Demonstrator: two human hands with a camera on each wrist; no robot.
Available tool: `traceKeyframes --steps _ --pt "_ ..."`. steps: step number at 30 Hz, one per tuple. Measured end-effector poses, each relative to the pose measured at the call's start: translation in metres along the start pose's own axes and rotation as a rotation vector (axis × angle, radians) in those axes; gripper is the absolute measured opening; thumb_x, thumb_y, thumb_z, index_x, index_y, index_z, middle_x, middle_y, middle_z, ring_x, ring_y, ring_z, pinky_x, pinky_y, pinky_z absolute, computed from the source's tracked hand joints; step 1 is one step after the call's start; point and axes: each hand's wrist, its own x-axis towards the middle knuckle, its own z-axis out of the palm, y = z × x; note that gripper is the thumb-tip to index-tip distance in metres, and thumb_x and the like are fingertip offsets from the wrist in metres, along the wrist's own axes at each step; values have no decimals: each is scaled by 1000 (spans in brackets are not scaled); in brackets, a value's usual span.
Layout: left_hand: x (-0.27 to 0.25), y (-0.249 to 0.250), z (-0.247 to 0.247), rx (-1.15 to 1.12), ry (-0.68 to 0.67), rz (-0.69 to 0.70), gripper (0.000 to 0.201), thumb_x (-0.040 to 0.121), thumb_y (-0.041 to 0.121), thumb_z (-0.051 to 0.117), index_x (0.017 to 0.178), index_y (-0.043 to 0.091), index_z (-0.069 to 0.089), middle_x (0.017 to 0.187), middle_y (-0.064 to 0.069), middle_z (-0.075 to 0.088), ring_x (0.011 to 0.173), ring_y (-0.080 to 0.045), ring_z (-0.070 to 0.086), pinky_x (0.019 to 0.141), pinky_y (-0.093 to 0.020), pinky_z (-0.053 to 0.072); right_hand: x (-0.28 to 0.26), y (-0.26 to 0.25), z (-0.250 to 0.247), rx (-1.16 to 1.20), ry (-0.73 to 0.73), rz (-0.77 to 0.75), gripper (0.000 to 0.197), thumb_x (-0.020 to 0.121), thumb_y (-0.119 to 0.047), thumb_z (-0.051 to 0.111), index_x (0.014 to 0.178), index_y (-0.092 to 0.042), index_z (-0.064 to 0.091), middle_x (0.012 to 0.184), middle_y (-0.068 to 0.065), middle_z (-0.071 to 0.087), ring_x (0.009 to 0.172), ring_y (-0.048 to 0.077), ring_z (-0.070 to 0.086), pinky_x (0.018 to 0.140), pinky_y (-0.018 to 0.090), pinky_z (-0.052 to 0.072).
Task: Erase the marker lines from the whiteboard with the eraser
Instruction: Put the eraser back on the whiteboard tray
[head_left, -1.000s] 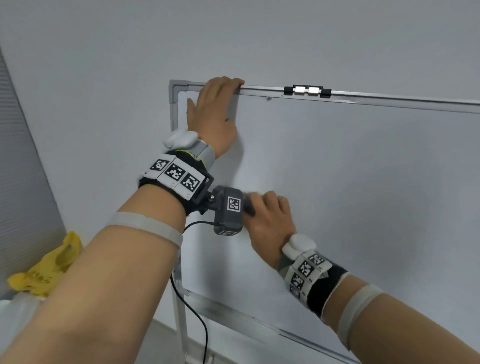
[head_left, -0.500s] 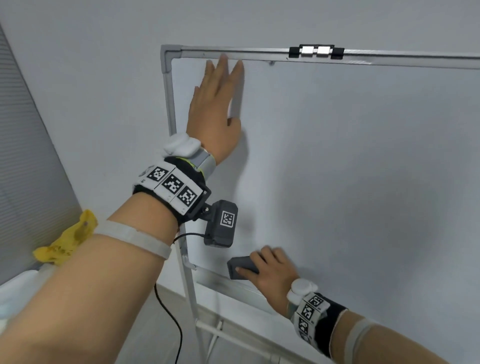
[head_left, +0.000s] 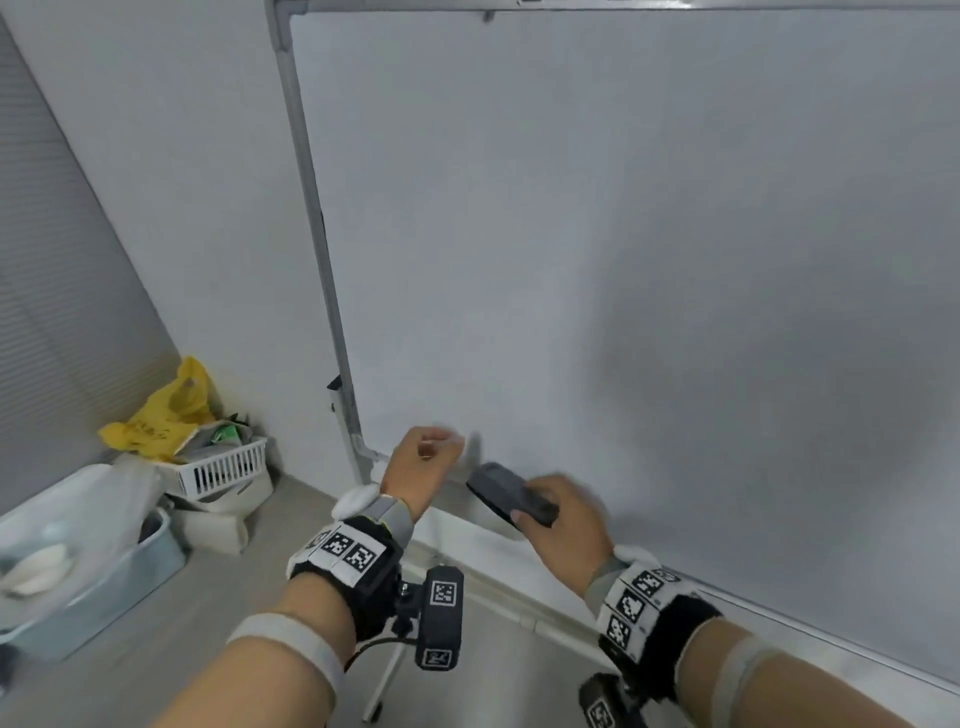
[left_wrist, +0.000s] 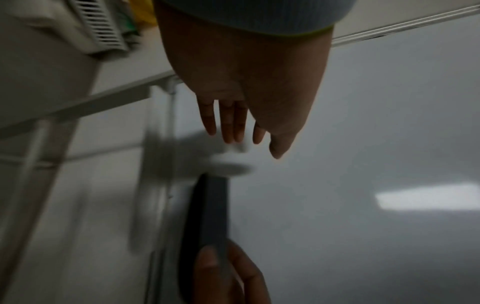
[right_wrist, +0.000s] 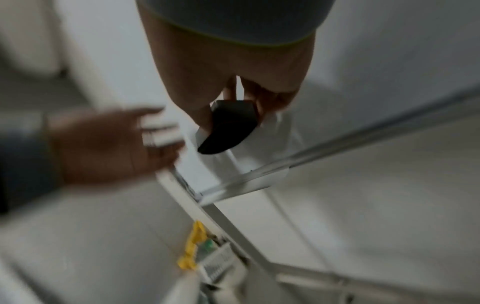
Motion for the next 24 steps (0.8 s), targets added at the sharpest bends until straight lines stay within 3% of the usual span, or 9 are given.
traceKeyframes --steps 3,5,7,10,13,17,21,22,24 --pt "-14 -28 12 -56 -59 -249 49 76 63 72 108 27 61 113 -1 66 103 -18 66 93 -41 55 1 -2 1 357 -127 331 10 91 -25 73 97 -24 65 103 0 70 97 16 66 87 31 55" --pt "-22 -35 15 -113 -124 -399 61 73 68 72 114 24 61 112 -2 68 100 -20 70 92 -41 56 -3 -5 2 658 -190 512 4 95 -18 68 93 -14 68 98 9 68 91 21 66 78 34 59" --pt "-27 -36 19 -174 -193 -522 60 72 62 75 112 18 65 106 -6 73 92 -23 75 91 -41 59 -6 -6 4 811 -200 585 6 95 -14 67 91 -9 70 93 11 67 92 26 66 71 31 59" --pt "-23 -38 25 -260 -191 -624 45 78 40 78 106 7 65 88 -12 72 77 -28 74 79 -40 62 -7 -2 12 880 -187 577 9 97 -17 66 97 -8 70 98 12 69 100 29 67 74 31 61" --pt "-8 -37 24 -287 -176 -697 37 78 30 75 100 4 60 77 -17 66 65 -29 69 72 -39 60 -7 14 20 717 -101 392 35 91 -28 74 122 -17 61 121 5 64 105 22 68 85 33 61" --pt "13 -33 18 -348 -260 -822 27 87 24 65 92 1 53 72 -16 58 62 -29 59 75 -39 53 -5 33 28 134 -143 -49 72 77 -6 81 136 -30 48 123 -24 47 89 6 65 84 27 59" --pt "27 -30 14 -347 -344 -883 25 90 24 64 84 3 51 72 -15 54 64 -26 56 51 -30 56 13 37 43 -19 41 -200 51 77 -1 75 118 -26 60 106 -20 51 82 3 59 74 19 52" --pt "30 -33 13 -339 -337 -886 31 89 29 68 86 2 52 73 -15 57 64 -26 58 52 -31 57 15 36 46 -32 71 -193 47 77 -3 77 116 -25 62 100 -19 52 80 0 58 73 14 48" --pt "35 -42 10 -357 -272 -880 54 81 47 75 96 0 52 82 -19 66 71 -31 66 71 -40 60 16 36 48 -13 114 -114 44 77 -9 82 114 -26 68 86 -21 56 73 -4 57 69 9 44"
